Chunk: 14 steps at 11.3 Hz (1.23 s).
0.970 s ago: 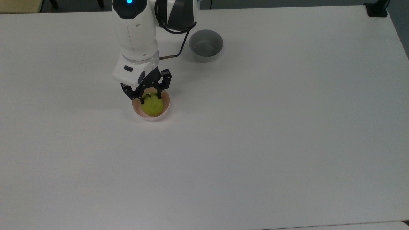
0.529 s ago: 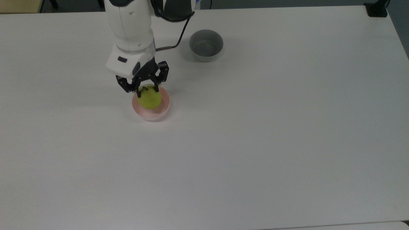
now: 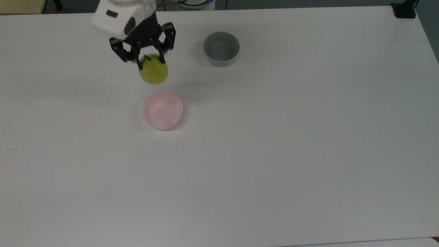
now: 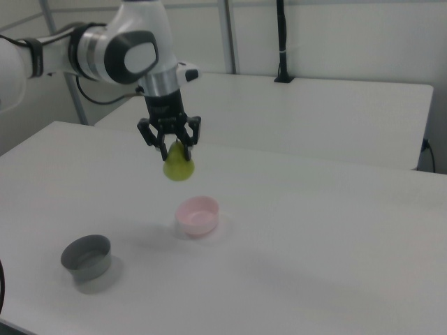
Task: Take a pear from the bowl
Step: 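Lift the held pear up out of the pink bowl, then carry the pear away from the bowls and lower it to the table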
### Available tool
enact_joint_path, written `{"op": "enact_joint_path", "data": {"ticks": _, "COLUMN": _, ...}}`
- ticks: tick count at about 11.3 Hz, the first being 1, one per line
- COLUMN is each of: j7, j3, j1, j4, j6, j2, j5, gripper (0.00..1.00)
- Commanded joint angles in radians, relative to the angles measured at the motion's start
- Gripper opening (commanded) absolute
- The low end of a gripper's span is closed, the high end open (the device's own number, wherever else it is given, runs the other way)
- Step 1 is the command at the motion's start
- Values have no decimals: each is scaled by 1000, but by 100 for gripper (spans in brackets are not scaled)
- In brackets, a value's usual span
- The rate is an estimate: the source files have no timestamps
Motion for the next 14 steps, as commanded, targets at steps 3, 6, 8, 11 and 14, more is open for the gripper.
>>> {"op": "enact_joint_path", "data": {"ticks": 3, "j7": 4, "j3": 0, "j1": -53, "j4": 131, "j6": -219, "j2": -54, "j5": 43, "gripper": 0}}
{"op": "enact_joint_path", "data": {"ticks": 6, "j7": -148, "j3": -17, "j1": -117, "j4": 131, "j6": -215, "j2": -64, "j5": 43, "gripper": 0}}
{"op": "enact_joint_path", "data": {"ticks": 8, "j7": -318, "j3": -17, "j1": -165, "j4": 131, "j6": -177, "j2": -48, "j5": 46, "gripper": 0}}
{"op": "enact_joint_path", "data": {"ticks": 11, "j7": -374, "j3": -37, "j1": -214, "j4": 131, "j6": -54, "j2": 2, "j5": 76, "gripper": 0}}
{"op": "enact_joint_path", "data": {"ticks": 14, "j7": -362, "j3": -78, "j1": -256, "j4": 149, "j6": 56, "j2": 94, "j5": 133, "gripper": 0}}
